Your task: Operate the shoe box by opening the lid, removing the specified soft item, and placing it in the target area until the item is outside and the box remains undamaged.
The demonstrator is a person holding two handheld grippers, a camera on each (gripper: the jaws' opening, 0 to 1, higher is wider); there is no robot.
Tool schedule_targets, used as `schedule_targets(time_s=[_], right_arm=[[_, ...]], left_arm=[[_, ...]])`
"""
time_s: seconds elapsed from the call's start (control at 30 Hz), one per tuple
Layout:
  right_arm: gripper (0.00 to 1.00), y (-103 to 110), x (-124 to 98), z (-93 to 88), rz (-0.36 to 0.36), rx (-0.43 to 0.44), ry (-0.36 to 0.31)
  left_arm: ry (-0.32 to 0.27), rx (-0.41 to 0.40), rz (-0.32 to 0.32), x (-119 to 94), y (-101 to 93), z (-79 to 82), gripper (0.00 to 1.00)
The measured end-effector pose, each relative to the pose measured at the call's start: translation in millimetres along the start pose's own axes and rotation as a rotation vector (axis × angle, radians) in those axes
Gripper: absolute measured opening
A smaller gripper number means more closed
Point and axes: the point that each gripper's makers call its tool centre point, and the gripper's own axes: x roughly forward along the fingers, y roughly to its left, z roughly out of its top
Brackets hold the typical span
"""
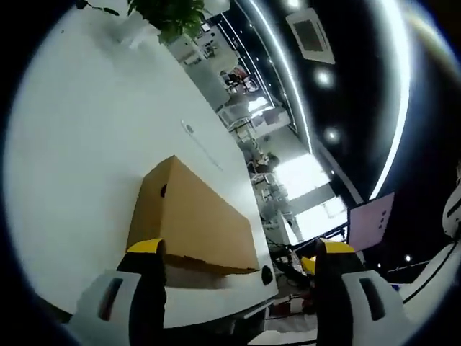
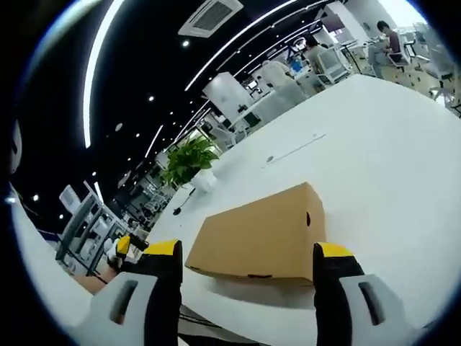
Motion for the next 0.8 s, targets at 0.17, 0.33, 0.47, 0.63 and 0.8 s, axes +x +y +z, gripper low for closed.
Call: schedule_targets(time_s=[0.17, 0.33, 0.47, 0.63, 0.8], right_arm=[[0.74, 5.5, -0.8, 2.8, -0.003, 0.035, -0.022], [0.92, 10.6, 0.4, 3.2, 0.041, 0.053, -0.014], [0.97, 15.1, 3.0, 4.1, 0.062, 0.057, -0.007], [1.0, 22.3, 4.4, 5.9, 0.134, 0.164, -0.021], [1.0, 16.7, 4.1, 5.5, 0.138, 0.188, -0.031]], left_arm=[[-0.076, -0.228, -0.108, -0.6, -13.2, 14.5, 0.77], [-0.087, -0.304, -0.085, -0.7, 1.7, 12.8, 0.79], [-0.06, -0.329, -0.083, -3.4, 7.6, 7.9, 0.82], [-0.06, -0.362, -0.108, -4.5, 6.3, 10.7, 0.96], [-0.027, -0.345, -0.088, -2.6, 11.2, 6.2, 0.96]])
